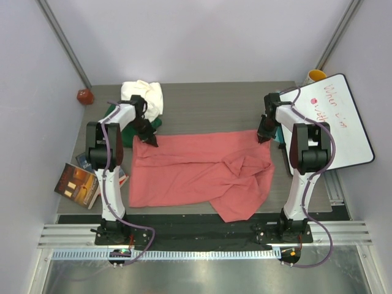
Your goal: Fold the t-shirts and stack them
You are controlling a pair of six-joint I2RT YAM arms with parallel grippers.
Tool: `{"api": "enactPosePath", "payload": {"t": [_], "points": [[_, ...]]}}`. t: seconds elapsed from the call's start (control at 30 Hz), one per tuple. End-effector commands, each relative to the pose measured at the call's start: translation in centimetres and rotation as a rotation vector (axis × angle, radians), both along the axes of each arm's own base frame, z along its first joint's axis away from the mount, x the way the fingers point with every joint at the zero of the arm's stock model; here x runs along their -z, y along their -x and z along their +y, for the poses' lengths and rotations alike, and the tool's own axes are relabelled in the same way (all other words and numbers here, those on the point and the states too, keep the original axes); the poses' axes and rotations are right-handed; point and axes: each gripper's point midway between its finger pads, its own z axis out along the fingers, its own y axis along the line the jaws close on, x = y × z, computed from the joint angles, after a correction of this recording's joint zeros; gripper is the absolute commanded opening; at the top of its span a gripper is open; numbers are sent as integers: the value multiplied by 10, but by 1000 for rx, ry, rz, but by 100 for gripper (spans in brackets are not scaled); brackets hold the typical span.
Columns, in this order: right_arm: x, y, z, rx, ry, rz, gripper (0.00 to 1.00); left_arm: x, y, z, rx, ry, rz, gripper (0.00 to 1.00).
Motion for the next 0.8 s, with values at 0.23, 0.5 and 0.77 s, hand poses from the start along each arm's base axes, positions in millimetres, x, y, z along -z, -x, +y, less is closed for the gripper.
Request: {"api": "enactPosePath", "payload": {"t": [0.23,0.5,0.77], "points": [[0,-38,-5,32,-5,-31,7,8,-59,33,-200,-44,32,0],[1,-48,-9,33,1,-4,7,4,-79,47,-216,-101,27,0],[8,-57,-22,85,-22,0,7,12,-94,53,-233,-117,1,0]]}}
